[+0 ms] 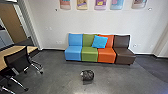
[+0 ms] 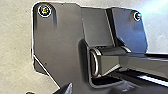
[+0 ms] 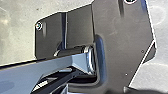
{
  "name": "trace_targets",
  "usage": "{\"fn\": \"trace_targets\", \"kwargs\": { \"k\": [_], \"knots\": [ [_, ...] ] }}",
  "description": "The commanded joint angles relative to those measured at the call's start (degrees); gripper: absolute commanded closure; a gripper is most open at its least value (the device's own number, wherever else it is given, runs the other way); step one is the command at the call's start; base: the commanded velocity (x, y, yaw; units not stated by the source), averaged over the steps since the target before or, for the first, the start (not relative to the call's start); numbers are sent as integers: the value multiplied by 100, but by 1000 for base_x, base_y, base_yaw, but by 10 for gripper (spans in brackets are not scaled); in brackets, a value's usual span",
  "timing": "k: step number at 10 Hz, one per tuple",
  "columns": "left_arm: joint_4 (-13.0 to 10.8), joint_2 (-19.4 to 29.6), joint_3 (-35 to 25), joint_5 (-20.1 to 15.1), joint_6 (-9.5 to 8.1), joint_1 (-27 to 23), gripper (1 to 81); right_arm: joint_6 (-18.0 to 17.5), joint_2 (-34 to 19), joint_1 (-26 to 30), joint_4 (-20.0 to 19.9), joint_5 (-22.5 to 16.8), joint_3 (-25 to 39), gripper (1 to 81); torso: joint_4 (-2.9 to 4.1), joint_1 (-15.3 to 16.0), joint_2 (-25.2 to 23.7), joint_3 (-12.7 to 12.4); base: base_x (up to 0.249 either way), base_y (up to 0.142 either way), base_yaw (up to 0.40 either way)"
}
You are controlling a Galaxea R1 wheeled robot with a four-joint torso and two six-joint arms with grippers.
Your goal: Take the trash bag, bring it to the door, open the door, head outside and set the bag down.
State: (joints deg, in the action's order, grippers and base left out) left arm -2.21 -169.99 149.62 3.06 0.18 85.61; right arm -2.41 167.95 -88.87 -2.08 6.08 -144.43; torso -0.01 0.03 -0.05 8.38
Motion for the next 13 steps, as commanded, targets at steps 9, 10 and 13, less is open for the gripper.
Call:
{"fn": "trace_targets", "kwargs": {
  "k": [9, 10, 13],
  "knots": [
    [19, 8, -29, -332, 34, -163, 10, -14, -48, 163, -55, -327, 4, 10, 0, 0, 0, 0, 128, 16, 0],
    [19, 8, -29, -332, 34, -163, 10, -5, -40, 172, -46, -336, 4, 10, 0, 0, 0, 0, 123, 0, 0],
    [10, 8, -29, -332, 34, -163, 10, -14, -40, 189, -46, -336, 4, 10, 0, 0, 0, 0, 123, 0, 0]
  ]
}}
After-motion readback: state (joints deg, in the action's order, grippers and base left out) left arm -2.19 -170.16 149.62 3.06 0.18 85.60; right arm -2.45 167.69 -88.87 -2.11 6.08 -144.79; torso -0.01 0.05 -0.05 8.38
